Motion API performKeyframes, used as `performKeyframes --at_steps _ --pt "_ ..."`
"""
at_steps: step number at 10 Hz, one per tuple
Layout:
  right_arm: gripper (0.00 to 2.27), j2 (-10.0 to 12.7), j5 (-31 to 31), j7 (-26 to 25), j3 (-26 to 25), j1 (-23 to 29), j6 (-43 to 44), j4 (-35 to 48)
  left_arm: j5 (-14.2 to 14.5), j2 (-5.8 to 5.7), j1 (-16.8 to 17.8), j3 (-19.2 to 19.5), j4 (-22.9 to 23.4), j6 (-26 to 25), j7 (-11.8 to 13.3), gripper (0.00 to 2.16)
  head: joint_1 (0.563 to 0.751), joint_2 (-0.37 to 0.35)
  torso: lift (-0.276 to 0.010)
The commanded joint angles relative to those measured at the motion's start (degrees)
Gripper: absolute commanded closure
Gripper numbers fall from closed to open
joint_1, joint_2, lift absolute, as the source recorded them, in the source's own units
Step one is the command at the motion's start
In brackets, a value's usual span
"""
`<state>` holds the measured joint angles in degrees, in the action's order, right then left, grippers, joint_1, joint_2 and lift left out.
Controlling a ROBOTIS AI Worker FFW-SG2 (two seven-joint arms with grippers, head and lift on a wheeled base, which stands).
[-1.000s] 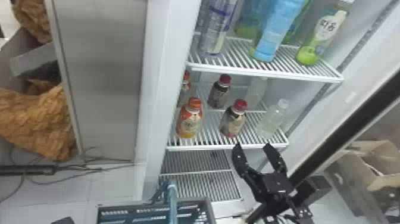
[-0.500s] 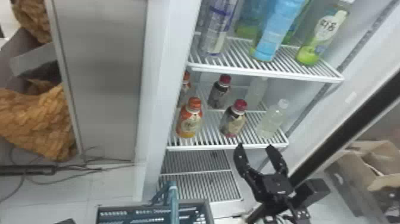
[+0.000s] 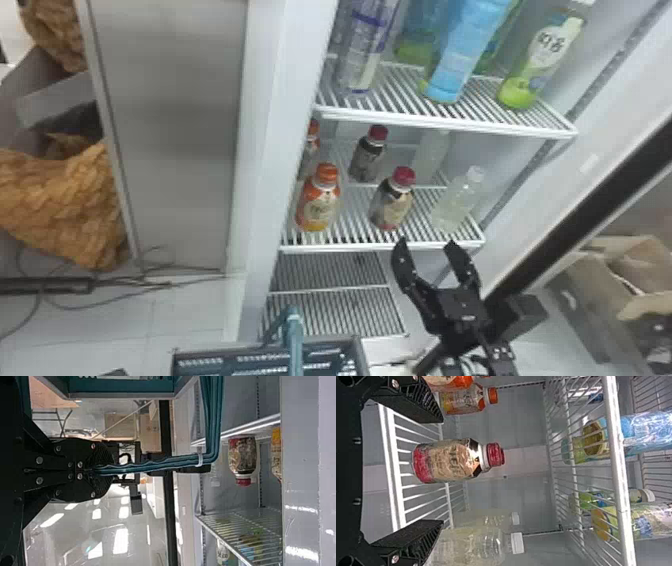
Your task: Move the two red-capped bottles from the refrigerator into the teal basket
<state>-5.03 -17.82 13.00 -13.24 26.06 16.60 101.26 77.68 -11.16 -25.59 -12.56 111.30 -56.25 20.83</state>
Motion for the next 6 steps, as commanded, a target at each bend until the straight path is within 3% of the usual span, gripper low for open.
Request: performKeyframes --at_steps 1,6 --pt "0.11 -0.51 0.0 -0.08 0.67 -1.46 0.0 -1.21 0.13 0.0 0.0 -0.01 0.0 0.0 0.0 1.15 0.695 -0.35 -0.228" --pt "0.11 -1.82 3.2 -1.14 2.39 -9.33 0.56 -8.24 0.35 -0.09 0.14 -0.13 0.0 0.14 0.0 1.15 0.695 -0.35 -0.228"
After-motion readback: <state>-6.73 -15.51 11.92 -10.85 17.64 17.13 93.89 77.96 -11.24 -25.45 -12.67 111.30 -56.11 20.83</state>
